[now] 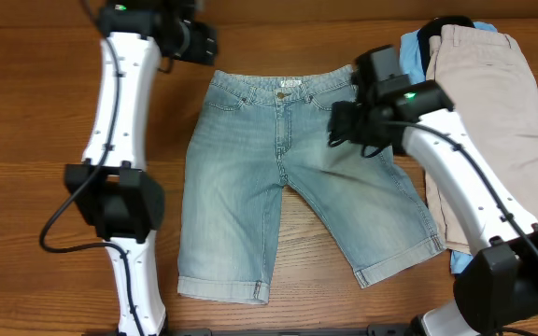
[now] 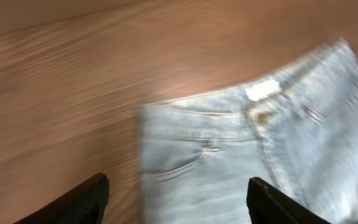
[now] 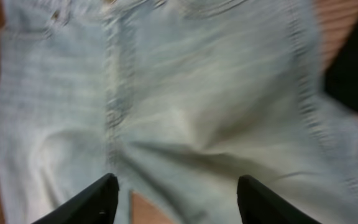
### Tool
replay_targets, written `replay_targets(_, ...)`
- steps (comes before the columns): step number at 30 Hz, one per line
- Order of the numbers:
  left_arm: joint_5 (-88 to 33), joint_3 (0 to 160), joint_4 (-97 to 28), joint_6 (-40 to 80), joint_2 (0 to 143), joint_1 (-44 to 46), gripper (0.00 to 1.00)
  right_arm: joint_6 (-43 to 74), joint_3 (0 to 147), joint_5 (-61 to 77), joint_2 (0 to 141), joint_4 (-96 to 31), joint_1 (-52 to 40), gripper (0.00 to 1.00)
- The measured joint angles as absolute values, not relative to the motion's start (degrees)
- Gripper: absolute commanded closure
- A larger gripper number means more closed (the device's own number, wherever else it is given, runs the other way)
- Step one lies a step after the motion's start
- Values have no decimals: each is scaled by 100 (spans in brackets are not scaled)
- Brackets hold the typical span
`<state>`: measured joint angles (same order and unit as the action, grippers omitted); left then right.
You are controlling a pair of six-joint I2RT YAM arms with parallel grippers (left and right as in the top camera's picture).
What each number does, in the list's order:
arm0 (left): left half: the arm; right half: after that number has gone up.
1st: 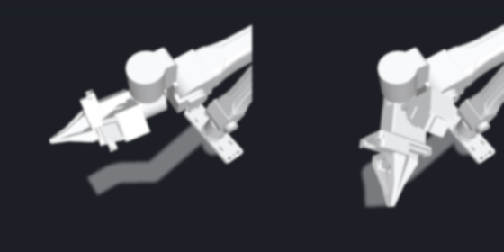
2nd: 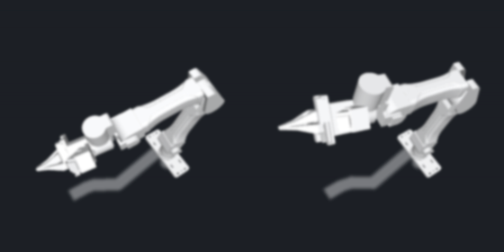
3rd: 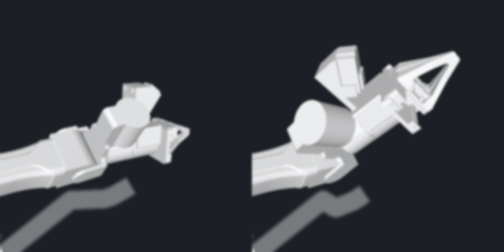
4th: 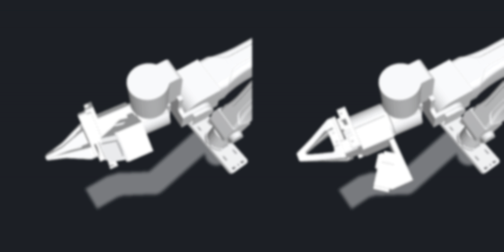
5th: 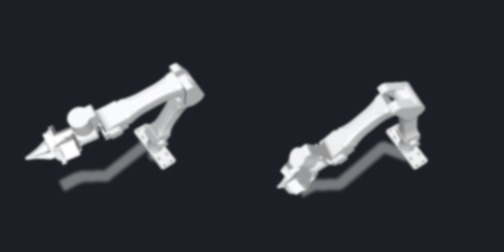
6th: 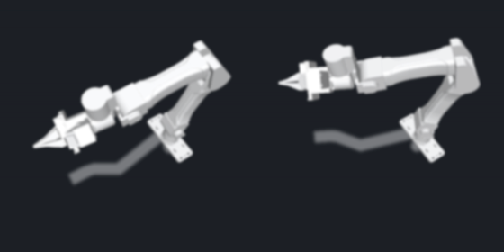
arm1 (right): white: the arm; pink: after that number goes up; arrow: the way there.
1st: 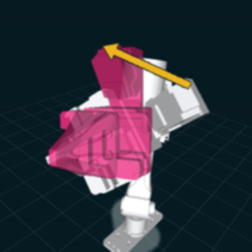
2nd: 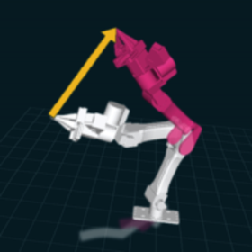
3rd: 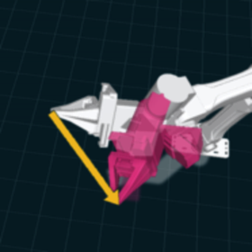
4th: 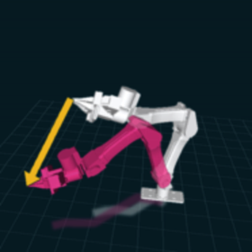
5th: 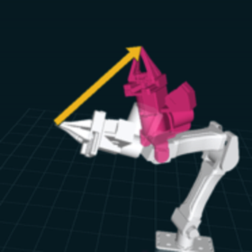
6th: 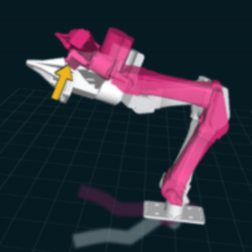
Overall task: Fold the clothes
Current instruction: 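Grasp the shorts waistband with the left gripper and rotate them leftward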
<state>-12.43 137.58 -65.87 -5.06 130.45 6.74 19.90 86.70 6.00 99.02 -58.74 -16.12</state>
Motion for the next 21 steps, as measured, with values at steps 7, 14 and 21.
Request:
replay_targets(7, -1433, 12888, -5865, -1734, 13045, 1817, 25, 1986, 8670, 550, 9907, -5964, -910, 31)
replay_targets(14, -1173, 11832, -4947, -2292, 13045, 2528, 25, 1946, 8672, 554, 9907, -6064, -602, 28)
replay_targets(21, -753, 10879, -3798, -2445, 13050, 2552, 24, 1944, 8672, 552, 9907, -6062, -534, 27)
